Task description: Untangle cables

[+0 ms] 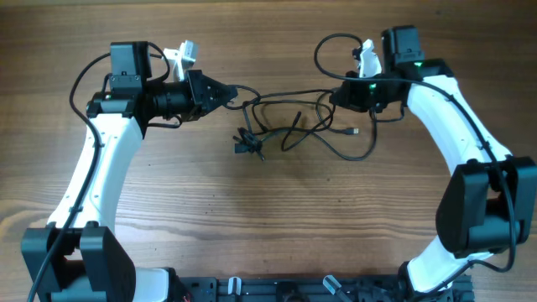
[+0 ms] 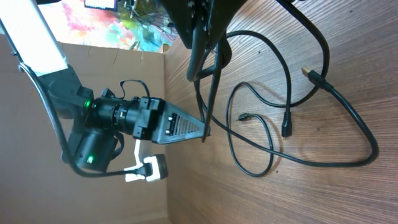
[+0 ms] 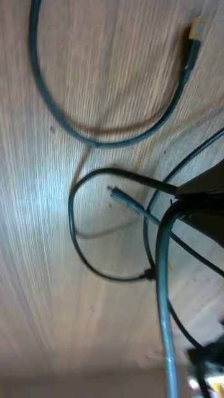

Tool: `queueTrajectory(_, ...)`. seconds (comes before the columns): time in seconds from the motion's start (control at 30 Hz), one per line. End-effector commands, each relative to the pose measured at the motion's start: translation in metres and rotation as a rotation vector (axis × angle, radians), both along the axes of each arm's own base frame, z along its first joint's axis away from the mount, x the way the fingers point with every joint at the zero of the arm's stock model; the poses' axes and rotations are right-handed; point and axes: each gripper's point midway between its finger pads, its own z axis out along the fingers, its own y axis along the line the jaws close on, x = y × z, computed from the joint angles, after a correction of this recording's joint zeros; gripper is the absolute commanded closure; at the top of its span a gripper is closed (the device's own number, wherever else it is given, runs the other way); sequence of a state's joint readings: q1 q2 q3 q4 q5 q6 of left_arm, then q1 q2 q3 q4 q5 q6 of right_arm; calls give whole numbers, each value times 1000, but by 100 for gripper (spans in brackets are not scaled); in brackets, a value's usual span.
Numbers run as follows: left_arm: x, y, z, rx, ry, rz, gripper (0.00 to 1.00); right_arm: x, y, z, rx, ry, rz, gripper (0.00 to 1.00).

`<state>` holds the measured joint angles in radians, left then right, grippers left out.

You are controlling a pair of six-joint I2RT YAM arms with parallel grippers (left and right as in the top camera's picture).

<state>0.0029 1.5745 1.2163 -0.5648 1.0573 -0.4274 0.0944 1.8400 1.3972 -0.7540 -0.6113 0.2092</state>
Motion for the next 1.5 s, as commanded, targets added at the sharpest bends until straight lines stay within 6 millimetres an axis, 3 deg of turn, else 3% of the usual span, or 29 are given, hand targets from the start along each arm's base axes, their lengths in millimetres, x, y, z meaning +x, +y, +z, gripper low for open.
queueTrajectory(0.0, 2, 7, 18, -50, 38, 44, 96, 11, 0, 40, 89, -169, 126, 86)
queueTrajectory(0.17, 7, 6, 12, -66, 190, 144, 96, 10, 17, 90, 106, -302, 184, 55)
queueTrajectory(0.33, 18, 15, 3, -57, 309, 282, 96, 1, 30, 112, 112, -361, 219, 45)
queueTrajectory(0.7, 30, 17, 11, -183, 498, 423, 96, -33, 100, 101, 50, -391, 422, 41)
queueTrajectory(0.9, 30, 17, 11, -185, 503, 425, 96, -47, 127, 95, 52, -401, 508, 40)
queueTrajectory(1.13, 31, 19, 10, -179, 500, 435, 96, -56, 118, 70, -15, -255, 433, 40)
queueTrajectory(1.47, 31, 19, 10, -178, 500, 438, 96, -72, 125, 51, -47, -234, 519, 41)
